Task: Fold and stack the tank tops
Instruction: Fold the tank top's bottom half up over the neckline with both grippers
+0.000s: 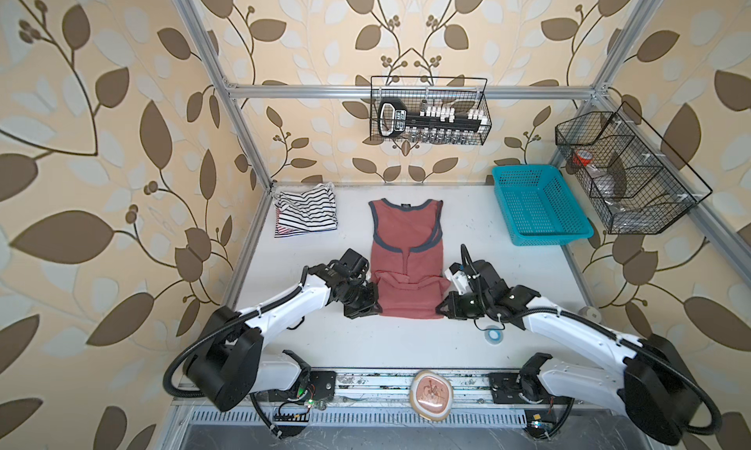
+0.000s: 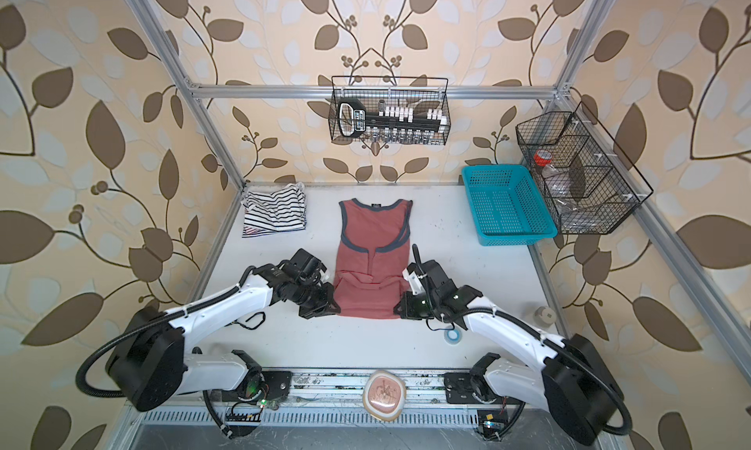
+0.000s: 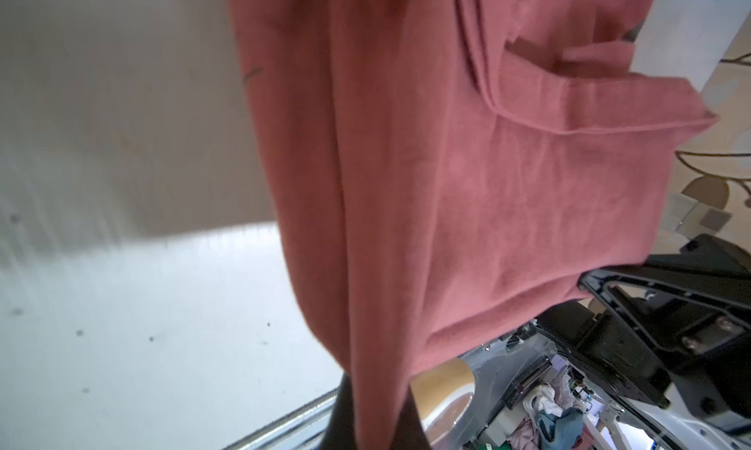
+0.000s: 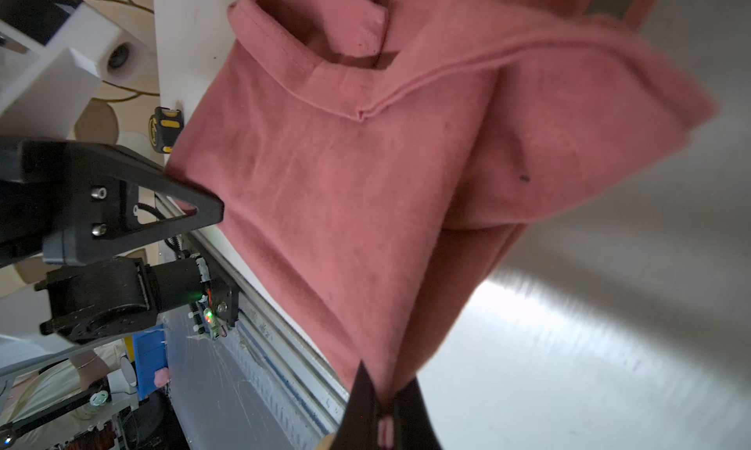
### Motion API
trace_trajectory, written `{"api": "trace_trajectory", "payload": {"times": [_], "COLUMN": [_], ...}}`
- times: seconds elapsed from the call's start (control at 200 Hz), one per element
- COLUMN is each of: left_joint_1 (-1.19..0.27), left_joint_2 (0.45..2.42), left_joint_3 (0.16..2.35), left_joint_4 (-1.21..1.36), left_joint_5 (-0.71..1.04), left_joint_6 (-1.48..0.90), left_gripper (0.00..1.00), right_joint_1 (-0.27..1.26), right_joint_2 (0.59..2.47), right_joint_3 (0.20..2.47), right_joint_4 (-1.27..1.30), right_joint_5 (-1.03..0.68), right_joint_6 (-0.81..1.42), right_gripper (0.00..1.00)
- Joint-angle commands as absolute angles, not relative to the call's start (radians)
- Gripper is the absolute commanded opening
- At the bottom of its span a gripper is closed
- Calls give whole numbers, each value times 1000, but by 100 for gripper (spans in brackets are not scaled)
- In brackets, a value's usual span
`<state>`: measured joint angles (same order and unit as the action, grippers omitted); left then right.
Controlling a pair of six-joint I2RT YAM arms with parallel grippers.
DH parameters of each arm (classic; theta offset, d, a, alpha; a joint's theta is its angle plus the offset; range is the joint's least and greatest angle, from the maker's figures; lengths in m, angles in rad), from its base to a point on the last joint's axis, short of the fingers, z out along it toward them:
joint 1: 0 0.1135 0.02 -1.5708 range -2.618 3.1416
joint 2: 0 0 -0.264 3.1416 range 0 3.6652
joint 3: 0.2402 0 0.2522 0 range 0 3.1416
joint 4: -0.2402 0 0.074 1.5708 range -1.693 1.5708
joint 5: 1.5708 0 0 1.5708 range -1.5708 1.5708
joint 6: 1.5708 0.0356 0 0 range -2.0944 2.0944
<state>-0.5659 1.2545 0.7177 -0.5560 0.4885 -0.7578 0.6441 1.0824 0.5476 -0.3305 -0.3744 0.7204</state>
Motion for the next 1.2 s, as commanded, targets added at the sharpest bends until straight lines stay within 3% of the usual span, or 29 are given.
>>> {"api": "trace_trajectory", "payload": {"times": [0.0, 0.185, 0.385, 0.685, 1.194], "left_joint_1": [-612, -643, -640, -510, -342], "left_joint_2": [1133, 1001, 1040, 1339, 1885], "left_joint_3": [670, 725, 912, 1205, 1674], "left_joint_4": [-614, -707, -778, -808, -827], "left_joint_5": [423, 362, 254, 303, 513], "left_joint_6": [-865, -896, -835, -654, -532], "left_gripper": [0, 0, 0, 0, 0], "right_joint_1": [727, 805, 724, 482, 239], "right_joint_2": [958, 838, 893, 1110, 1651], "right_joint_3": [510, 524, 663, 859, 1193], "right_joint_4": [-403, -456, -534, -544, -473], "right_joint_5": [-261, -215, -238, -416, -695], "right_joint_6": [849, 914, 817, 624, 485], "right_gripper": [0, 0, 0, 0, 0]}}
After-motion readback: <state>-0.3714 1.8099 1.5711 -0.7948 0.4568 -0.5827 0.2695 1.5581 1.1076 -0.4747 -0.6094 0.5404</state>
